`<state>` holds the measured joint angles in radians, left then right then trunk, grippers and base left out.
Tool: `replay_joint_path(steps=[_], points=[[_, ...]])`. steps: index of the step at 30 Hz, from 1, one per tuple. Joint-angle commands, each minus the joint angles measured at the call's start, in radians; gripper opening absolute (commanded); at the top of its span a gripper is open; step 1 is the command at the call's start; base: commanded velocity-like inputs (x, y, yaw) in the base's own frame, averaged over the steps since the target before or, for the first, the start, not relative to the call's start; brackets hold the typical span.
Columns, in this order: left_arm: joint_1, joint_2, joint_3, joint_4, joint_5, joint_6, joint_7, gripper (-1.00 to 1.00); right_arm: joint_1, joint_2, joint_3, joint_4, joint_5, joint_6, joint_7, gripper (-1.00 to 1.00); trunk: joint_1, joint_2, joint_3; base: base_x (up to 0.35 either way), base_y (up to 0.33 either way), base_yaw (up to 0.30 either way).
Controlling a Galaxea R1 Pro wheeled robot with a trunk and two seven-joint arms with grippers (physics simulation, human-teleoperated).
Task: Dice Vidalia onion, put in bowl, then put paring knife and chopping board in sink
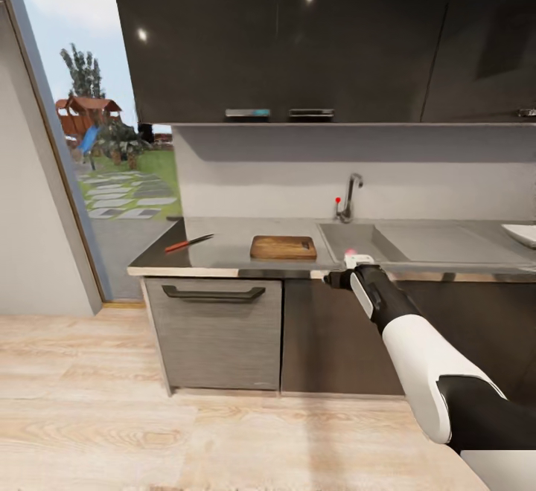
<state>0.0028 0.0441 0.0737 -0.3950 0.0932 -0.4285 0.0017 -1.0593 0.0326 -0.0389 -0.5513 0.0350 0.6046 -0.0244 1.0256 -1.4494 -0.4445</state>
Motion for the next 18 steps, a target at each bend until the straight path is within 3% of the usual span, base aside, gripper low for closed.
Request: replay_joint_path(steps=[1,8,18], points=[[0.000,0.000,-0.003,-0.002,0.010,-0.001,0.000,1.00,-0.001,0.001,-0.004,0.007,0.003,0.004,-0.001,1.00,-0.001,-0.001,-0.001,-0.309,0.000,0.000],[0.000,0.000,-0.003,-0.001,0.010,-0.002,0.000,1.00,-0.001,0.001,-0.004,0.082,0.005,-0.052,0.000,1.00,-0.001,-0.001,-0.001,-0.125,0.000,0.000],[0.000,0.000,-0.003,-0.001,0.010,-0.001,0.001,1.00,0.000,-0.004,-0.004,0.355,0.006,-0.315,0.002,1.00,-0.001,-0.001,-0.001,-0.006,0.000,0.000]])
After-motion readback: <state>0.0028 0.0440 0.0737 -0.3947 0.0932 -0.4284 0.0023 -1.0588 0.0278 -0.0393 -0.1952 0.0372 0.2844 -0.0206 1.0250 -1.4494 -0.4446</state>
